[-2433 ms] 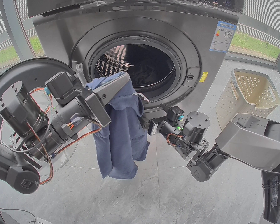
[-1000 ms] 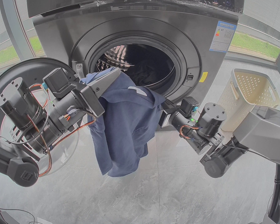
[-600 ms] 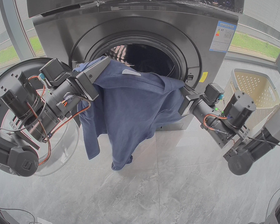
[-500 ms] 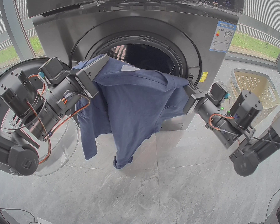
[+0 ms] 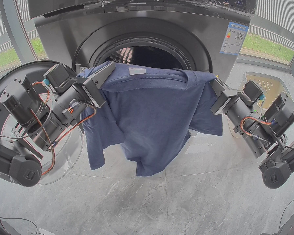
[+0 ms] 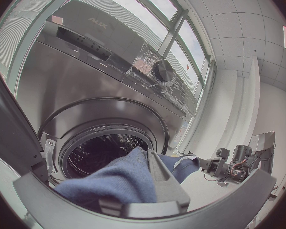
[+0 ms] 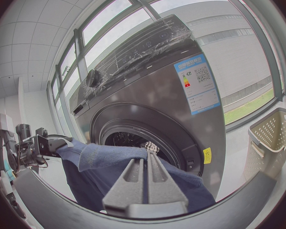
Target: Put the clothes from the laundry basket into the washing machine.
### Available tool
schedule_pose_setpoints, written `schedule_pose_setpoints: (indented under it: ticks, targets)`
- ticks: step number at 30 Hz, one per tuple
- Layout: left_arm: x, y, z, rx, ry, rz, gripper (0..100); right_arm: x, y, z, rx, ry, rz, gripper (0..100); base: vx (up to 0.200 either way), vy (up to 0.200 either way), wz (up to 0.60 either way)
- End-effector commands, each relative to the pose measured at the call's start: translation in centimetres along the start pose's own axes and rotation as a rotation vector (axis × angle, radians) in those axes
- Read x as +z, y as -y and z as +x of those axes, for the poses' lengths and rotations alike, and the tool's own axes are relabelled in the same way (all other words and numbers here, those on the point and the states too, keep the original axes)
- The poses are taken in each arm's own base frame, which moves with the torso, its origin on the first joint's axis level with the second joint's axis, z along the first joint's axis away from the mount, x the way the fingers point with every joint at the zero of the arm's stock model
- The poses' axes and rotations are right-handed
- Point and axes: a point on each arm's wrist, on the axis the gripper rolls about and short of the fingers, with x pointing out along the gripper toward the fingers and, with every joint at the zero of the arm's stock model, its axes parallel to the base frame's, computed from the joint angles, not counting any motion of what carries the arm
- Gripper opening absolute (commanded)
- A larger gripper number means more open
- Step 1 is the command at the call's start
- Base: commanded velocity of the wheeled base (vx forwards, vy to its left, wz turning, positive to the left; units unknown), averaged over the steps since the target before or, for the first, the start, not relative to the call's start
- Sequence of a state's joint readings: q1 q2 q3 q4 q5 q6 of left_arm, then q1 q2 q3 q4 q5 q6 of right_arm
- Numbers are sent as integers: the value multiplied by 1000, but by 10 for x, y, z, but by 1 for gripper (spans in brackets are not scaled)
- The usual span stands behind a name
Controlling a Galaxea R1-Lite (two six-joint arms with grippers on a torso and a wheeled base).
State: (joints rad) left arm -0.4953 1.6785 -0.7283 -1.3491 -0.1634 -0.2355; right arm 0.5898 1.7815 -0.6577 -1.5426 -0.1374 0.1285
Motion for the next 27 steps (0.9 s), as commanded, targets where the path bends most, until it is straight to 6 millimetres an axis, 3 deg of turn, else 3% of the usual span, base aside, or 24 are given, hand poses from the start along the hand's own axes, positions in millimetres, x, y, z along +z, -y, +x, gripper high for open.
schedule_pose_setpoints:
  ticks: [1, 6, 13, 27]
  targets:
    - [0, 0, -3, 0, -3, 3, 0, 7, -3, 1, 2, 29, 7, 0, 0, 0, 0]
    - [11, 5, -5, -11, 30, 8, 0, 26, -4, 5, 4, 99, 19, 0, 0, 0, 0]
    - [28, 9, -8, -27, 82, 17, 0, 35, -6, 6, -19, 128, 25, 0, 0, 0, 0]
    - [21, 11, -8, -37, 60, 9, 0, 34, -4, 6, -25, 126, 24, 0, 0, 0, 0]
